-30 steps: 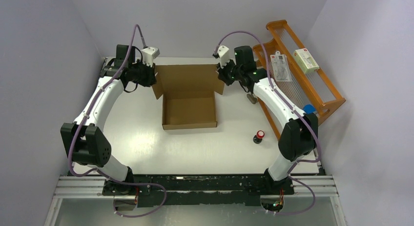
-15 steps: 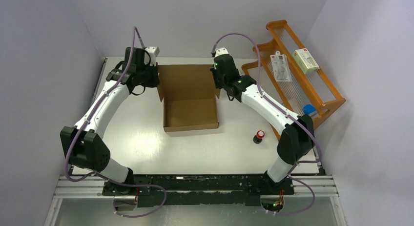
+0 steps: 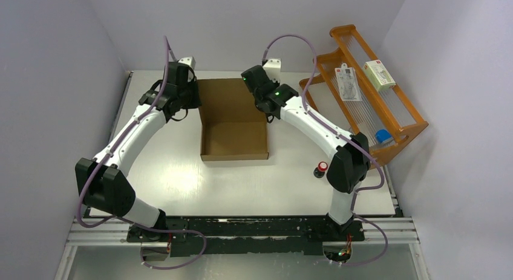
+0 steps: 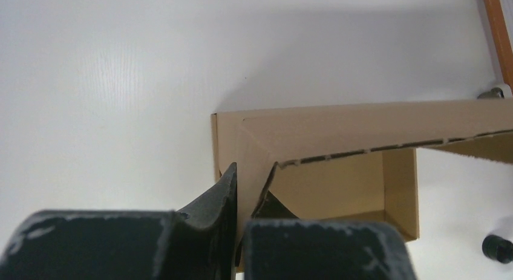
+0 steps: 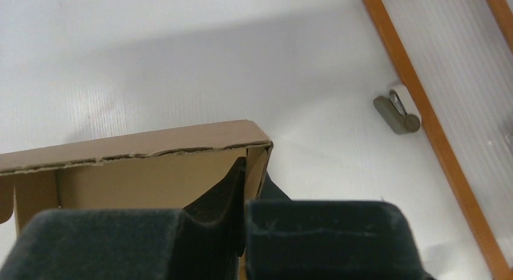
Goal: Fold the paper box
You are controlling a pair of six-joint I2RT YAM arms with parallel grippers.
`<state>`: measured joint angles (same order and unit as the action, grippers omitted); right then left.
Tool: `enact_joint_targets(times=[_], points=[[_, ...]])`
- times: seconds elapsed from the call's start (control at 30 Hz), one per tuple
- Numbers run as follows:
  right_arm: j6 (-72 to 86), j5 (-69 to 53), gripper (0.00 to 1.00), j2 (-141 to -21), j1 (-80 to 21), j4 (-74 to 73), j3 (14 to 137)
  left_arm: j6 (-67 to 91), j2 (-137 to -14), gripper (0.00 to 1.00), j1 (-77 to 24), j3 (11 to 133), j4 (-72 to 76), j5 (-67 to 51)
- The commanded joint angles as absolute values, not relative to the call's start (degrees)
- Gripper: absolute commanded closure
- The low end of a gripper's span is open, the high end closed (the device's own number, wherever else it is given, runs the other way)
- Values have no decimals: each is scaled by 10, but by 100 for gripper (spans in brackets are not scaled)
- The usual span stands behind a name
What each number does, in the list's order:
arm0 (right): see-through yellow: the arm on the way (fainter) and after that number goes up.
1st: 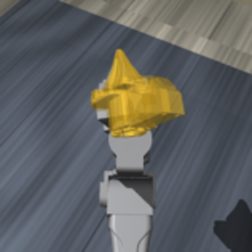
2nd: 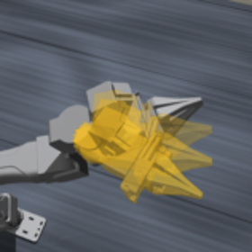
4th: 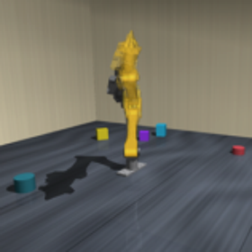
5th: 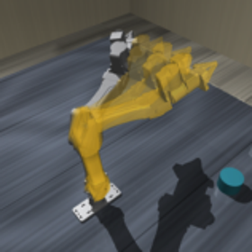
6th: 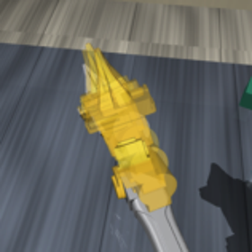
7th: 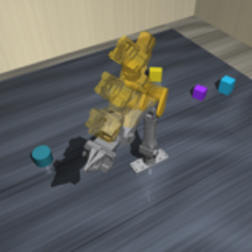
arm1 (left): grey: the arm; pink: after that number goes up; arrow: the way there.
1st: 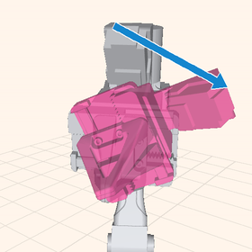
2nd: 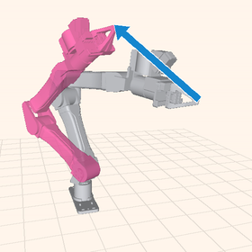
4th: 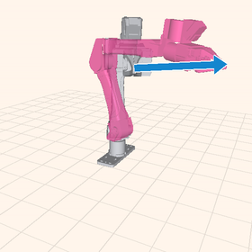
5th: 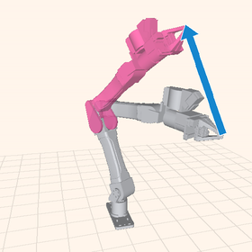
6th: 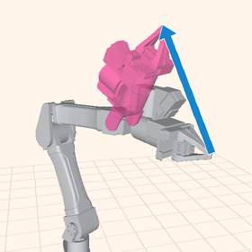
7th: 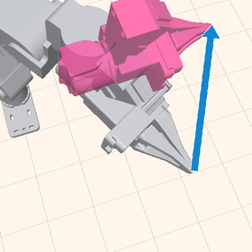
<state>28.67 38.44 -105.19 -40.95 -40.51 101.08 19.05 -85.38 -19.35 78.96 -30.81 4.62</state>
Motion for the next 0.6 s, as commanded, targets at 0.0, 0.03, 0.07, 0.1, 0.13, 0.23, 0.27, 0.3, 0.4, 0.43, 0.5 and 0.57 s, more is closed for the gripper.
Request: enact_joint_targets(times=[0.0,0.03,0.07,0.1,0.13,0.23,0.27,0.3,0.4,0.43,0.5,0.57], points=[[364,413,100,-1065,-430,-438,1025,249,-834,95,-220,792,-245,55],[368,416,100,-1064,-430,-436,1022,254,-834,95,-222,791,-242,61],[372,419,100,-1064,-430,-434,1021,262,-834,95,-225,790,-237,67],[376,419,100,-1064,-430,-433,1022,267,-835,95,-228,788,-231,72],[381,418,100,-1066,-430,-435,1025,272,-837,95,-230,788,-228,78],[389,419,100,-1067,-430,-432,1024,285,-835,95,-236,777,-215,95],[387,418,100,-1066,-430,-431,1023,285,-833,95,-236,772,-212,99],[383,419,100,-1065,-429,-431,1021,283,-831,95,-236,770,-214,107],[359,418,100,-1052,-427,-420,1007,264,-822,93,-236,774,-236,138],[347,410,100,-1044,-424,-411,999,253,-818,92,-235,775,-243,146],[326,377,99,-1024,-413,-390,976,235,-805,90,-232,771,-248,158],[300,336,95,-1002,-399,-361,949,217,-794,88,-228,759,-247,165]])
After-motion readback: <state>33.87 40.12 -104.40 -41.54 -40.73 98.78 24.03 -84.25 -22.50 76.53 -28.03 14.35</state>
